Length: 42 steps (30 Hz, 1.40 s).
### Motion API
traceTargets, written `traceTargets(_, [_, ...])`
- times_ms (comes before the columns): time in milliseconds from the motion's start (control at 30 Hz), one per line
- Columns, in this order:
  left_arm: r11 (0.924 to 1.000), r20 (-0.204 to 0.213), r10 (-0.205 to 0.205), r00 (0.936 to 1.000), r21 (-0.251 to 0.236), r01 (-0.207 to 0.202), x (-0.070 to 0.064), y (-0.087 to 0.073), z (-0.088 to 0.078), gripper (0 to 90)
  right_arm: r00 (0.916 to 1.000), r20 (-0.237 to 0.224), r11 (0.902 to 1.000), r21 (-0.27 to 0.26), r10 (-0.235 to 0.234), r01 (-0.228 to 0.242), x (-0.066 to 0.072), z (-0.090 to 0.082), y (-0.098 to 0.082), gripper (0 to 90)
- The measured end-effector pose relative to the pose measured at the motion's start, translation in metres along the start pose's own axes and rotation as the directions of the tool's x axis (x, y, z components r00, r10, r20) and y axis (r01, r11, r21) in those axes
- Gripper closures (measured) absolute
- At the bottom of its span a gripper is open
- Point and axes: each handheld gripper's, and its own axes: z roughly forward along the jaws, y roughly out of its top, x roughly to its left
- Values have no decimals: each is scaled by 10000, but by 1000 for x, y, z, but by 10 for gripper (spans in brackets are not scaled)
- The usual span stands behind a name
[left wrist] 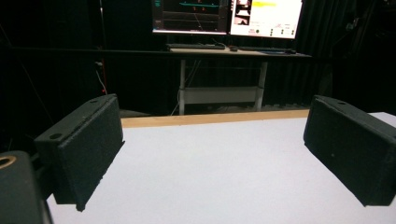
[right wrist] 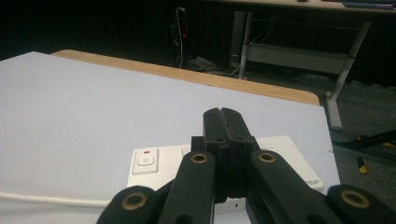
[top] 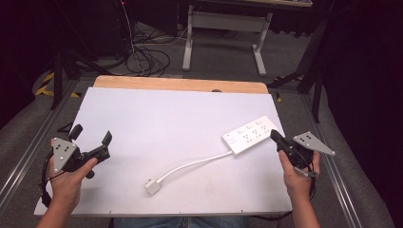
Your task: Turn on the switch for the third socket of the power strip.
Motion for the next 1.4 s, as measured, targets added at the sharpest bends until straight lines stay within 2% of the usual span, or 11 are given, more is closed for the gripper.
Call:
traceTargets(300, [10000,-23,20,10000,42,-20,1,-1,0,52,9992,44,9979,515,-387,384,4,10,16,900])
traceTargets(567, [10000,-28,51,10000,54,-51,0,-1,0,52,9993,245,9937,1094,-266,238,4,24,23,900])
traceTargets(900, [10000,-34,65,10000,64,-64,0,-1,0,52,9986,509,9905,1371,-149,78,-2,37,29,900])
traceTargets(1400, [9999,-17,106,9999,77,-106,0,-1,1,52,9979,641,9789,2041,-18,-113,-13,61,36,900])
